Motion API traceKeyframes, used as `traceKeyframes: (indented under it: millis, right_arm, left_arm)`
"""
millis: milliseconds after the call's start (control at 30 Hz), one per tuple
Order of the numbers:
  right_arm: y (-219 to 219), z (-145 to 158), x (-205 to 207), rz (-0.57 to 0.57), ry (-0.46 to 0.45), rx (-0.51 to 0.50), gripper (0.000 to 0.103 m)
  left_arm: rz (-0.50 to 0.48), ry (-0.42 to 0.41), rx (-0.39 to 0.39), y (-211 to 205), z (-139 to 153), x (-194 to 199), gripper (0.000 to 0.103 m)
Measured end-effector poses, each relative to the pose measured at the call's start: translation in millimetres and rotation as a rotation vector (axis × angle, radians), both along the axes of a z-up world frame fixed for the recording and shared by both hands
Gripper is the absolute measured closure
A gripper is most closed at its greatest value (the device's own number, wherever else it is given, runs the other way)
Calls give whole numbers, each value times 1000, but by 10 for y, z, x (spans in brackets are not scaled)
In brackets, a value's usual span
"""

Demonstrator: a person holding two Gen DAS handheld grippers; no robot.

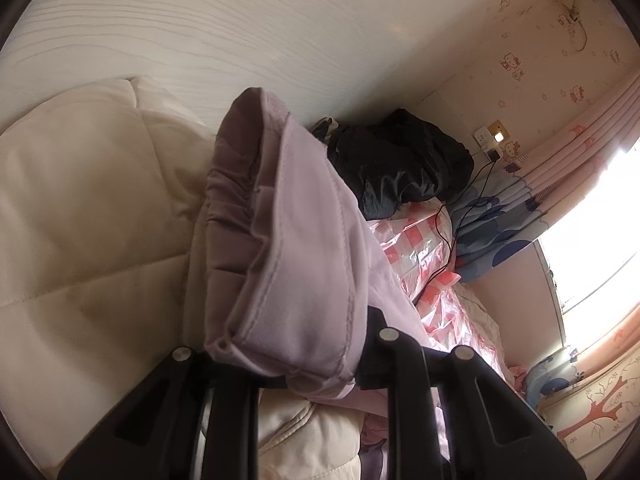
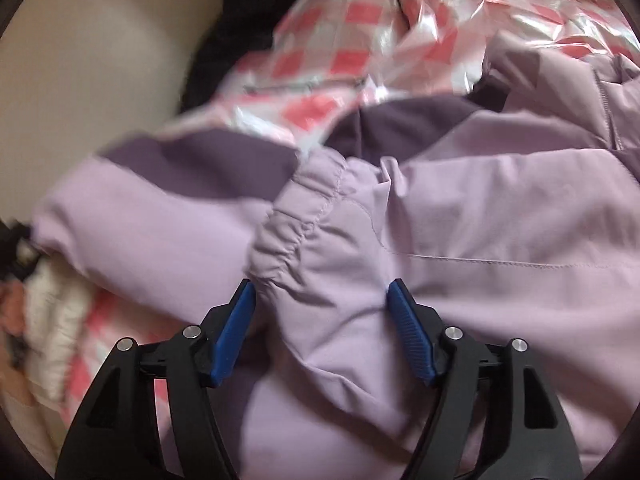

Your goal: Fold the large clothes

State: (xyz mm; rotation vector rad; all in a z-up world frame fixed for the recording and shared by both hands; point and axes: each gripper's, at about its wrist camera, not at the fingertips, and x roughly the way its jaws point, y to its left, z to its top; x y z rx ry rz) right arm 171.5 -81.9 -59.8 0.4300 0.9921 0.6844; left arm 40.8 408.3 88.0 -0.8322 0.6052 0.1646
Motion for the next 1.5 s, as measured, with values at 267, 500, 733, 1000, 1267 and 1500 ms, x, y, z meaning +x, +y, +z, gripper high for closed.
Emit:
traceKeyframes:
  millis: [267,500,733,1000,1267,1500]
  right_arm:
    - [-183,-19,143,-111,-9,-213,15]
    - [-376,304,-98,-71,-111,-254,9]
    - [-2005,227,-497,-467,-138,-422,8]
    - [-2031,250,-759,-340,-134,-345,9]
    - [-1797,182,-1685,-348,-44,-78,7]
    - [-1742,313,-1721,-279,-4,106,7]
  left_arm:
    - [6,0,10,14,-10,-23,81]
    - [6,5,25,-20,31,-48,80]
    - [7,2,33,-52,40,-51,80]
    - [6,-3,44,-83,54,-46,82]
    - [27,-38,13,-75,80,-110,82]
    - [-2,-140,116,-346,589,-246,82]
